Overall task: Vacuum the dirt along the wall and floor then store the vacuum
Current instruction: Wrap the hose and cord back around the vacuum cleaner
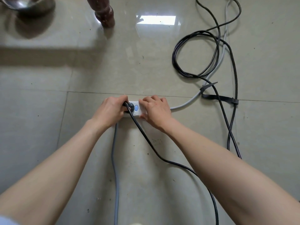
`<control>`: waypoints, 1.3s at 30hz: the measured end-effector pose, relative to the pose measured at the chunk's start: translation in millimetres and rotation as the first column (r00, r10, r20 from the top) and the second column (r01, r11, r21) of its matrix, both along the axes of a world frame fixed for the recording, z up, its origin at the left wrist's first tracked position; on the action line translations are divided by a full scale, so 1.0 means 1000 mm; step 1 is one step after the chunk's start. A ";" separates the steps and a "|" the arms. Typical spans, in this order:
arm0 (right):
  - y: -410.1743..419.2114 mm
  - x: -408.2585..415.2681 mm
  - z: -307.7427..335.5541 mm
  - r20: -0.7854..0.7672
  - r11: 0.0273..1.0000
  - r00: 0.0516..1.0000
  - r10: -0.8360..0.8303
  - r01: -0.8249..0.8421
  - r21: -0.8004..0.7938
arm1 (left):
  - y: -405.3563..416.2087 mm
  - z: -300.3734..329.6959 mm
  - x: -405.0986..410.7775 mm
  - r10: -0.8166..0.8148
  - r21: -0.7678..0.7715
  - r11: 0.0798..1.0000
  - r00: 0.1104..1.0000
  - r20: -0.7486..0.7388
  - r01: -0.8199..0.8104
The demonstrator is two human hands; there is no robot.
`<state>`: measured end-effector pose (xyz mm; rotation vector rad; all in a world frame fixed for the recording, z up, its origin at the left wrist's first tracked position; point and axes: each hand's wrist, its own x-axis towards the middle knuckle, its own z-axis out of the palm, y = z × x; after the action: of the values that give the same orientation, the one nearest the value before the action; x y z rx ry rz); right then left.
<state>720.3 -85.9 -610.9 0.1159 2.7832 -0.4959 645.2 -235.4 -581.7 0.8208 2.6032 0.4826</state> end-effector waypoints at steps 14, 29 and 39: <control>-0.008 0.004 -0.005 -0.008 1.000 1.000 0.009 -0.009 0.008 | 0.003 0.030 -0.014 0.102 0.208 0.973 0.995 -0.008 -0.098; 0.024 0.105 0.077 0.594 0.352 0.795 -0.121 0.594 -0.724 | 0.033 0.060 0.008 0.317 0.012 0.948 0.947 0.047 -0.318; 0.124 0.157 0.028 0.350 0.389 0.357 -0.866 0.921 0.023 | 0.086 0.027 0.068 0.012 0.057 0.998 0.962 0.272 -0.029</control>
<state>877.5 38.2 -582.9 1.6223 2.0670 -0.8636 712.8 -149.3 -554.5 0.6929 2.3559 0.6359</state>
